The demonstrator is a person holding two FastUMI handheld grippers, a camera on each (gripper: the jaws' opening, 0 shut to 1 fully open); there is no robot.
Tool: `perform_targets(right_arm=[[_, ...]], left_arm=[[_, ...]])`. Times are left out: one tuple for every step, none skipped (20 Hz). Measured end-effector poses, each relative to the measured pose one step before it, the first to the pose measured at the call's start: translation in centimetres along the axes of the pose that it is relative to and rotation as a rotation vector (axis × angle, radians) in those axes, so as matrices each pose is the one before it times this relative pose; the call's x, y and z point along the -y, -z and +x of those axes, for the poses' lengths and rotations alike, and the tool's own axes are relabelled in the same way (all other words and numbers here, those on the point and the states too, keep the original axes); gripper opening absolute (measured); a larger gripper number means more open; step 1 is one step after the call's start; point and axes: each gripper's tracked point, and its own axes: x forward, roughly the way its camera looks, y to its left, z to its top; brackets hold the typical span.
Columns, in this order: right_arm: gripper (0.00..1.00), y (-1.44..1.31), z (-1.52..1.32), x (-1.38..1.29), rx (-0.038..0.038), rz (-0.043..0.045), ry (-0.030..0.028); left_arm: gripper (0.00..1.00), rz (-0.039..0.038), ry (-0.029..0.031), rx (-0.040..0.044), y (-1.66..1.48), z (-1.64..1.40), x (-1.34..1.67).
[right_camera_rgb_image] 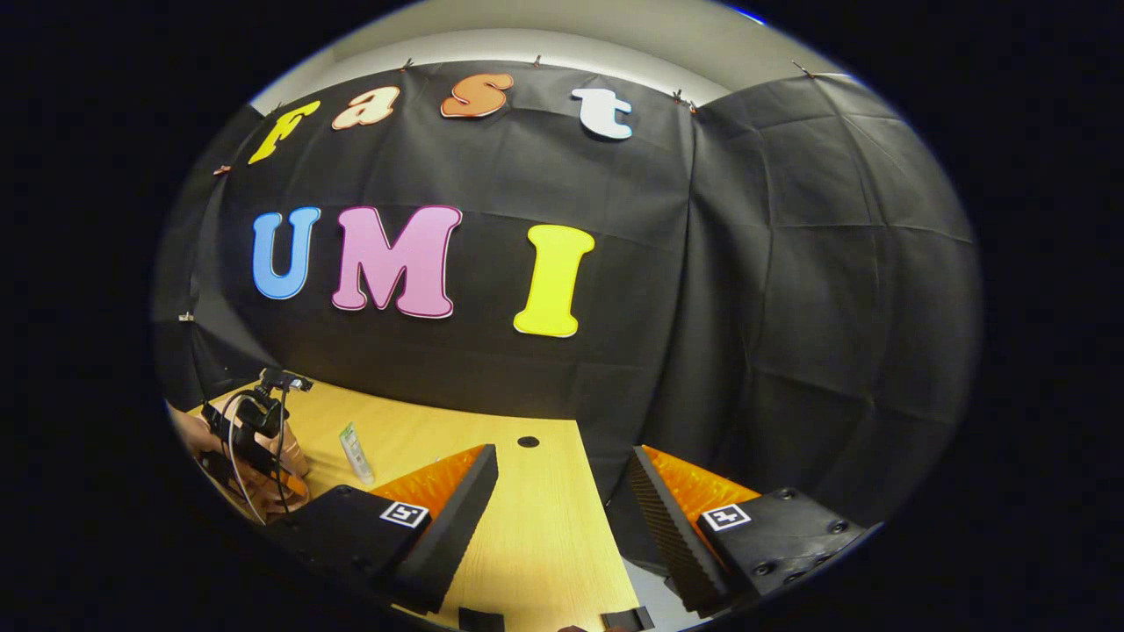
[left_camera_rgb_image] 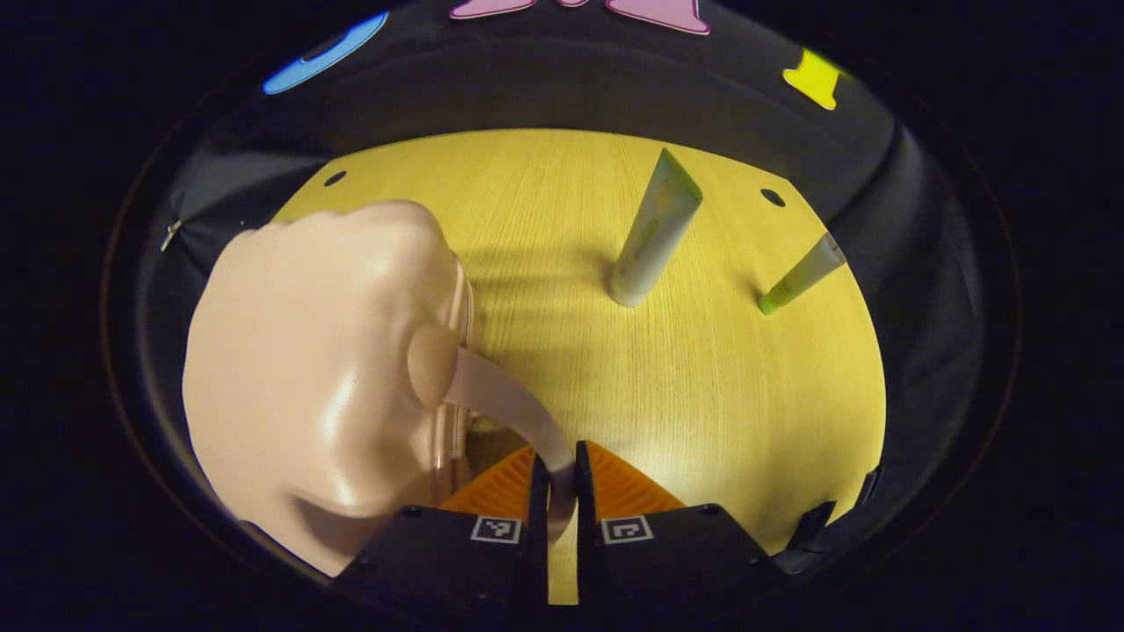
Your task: First open the suitcase, pack the skin care products into it, and then close the suitcase.
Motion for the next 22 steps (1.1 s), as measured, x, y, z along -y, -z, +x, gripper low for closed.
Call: perform_targets(right_arm=[[0.96, 0.217, 0.368, -0.249, -0.00723, -0.00009, -0.00001], [0.96, 0.2, 0.273, -0.47, -0.00816, -0.00127, -0.0039], [0.96, 0.033, 0.244, -0.746, -0.0076, 0.00235, -0.0079], [0.96, -0.226, 0.264, -0.901, 0.00315, -0.00321, -0.01013], [0.96, -0.341, 0.28, -1.08, 0.00639, -0.00447, -0.01056], [0.96, -0.467, 0.321, -1.17, 0.00973, -0.00661, -0.01043], [0.96, -0.553, 0.299, -1.241, 0.01209, -0.0065, -0.0065], [0.96, -0.658, 0.26, -1.353, 0.01182, -0.00413, -0.00352], [0.96, -0.7, 0.268, -1.366, 0.01335, -0.00249, -0.00264], [0.96, -0.689, 0.204, -1.542, 0.01536, -0.00078, 0.00031], [0.96, -0.663, 0.202, -1.36, 0.01049, 0.0058, 0.0001], [0.96, -0.714, 0.171, -1.662, 0.01121, 0.01282, -0.00595], [0.96, -0.58, 0.248, -1.553, 0.00732, 0.01371, -0.00494], [0.96, -0.125, 0.144, -1.353, -0.00176, 0.00847, -0.00356], [0.96, -0.071, 0.109, -1.133, -0.00419, -0.00085, -0.00132], [0.96, -0.271, 0.032, -1.057, 0.00276, -0.00663, -0.00036], [0.96, -0.242, -0.015, -0.869, 0.00422, -0.0126, 0.00226], [0.96, -0.057, -0.037, -0.674, 0.00155, -0.01342, 0.00436], [0.96, 0.015, -0.066, -0.591, -0.00226, -0.01321, 0.00698], [0.96, -0.054, -0.153, -0.549, -0.00077, -0.00839, 0.00791], [0.96, -0.016, -0.182, -0.565, -0.00339, -0.00312, 0.00854], [0.96, 0.054, -0.178, -0.461, -0.00764, 0.00198, 0.00972]], left_arm=[[0.16, -0.00467, 0.02921, -0.00453, -0.123, -0.485, 0.423], [0.14, -0.00026, 0.02476, -0.00189, -0.38, -1.068, 0.286], [0.13, 0.00863, 0.0171, 0.00583, -0.373, -1.503, -0.062], [0.14, 0.01009, 0.01607, 0.00961, -0.628, -1.86, -0.267], [0.11, -0.00229, 0.0318, 0.00559, -0.453, -2.393, -0.137], [0.1, -0.00712, 0.04087, 0.02675, -1.117, -2.642, -0.054], [0.09, 0.00497, 0.02128, 0.02958, -1.015, -2.869, -0.758], [0.09, 0.01746, 0.01203, 0.03175, -1.324, -3.093, -1.094], [0.09, 0.02064, 0.00621, 0.03664, -1.376, -3.033, -1.5], [0.09, 0.00727, 0.00599, 0.01768, -1.07, -2.841, -1.987], [0.09, -0.02288, 0.00572, 0.02183, -1.033, -2.638, -2.296], [0.09, -0.03884, 0.00949, 0.02197, -1.123, -2.159, -2.467], [0.09, -0.04361, 0.00128, 0.02751, -1.119, -1.536, -3.14], [0.09, -0.04464, -0.02514, 0.01996, -1.377, -1.526, -3.581], [0.09, -0.0192, -0.03959, 0.02375, -1.238, -0.886, -3.604], [0.08, -0.00049, -0.04802, 0.02292, -1.476, -0.478, -3.853], [0.08, 0.00271, -0.04948, 0.00578, -0.838, -0.135, -3.81], [0.09, -0.00164, -0.03831, -0.00433, -0.455, 0.418, -3.44], [0.08, -0.00798, -0.03406, -0.00616, -0.311, 1.007, -2.782], [0.08, -0.0052, -0.03432, -0.00559, -0.337, 1.319, -2.929], [0.08, 0.00258, -0.04829, 0.00072, 0.035, 1.778, -2.88], [0.09, 0.01365, -0.05614, -0.00769, 0.045, 2.066, -2.856]])
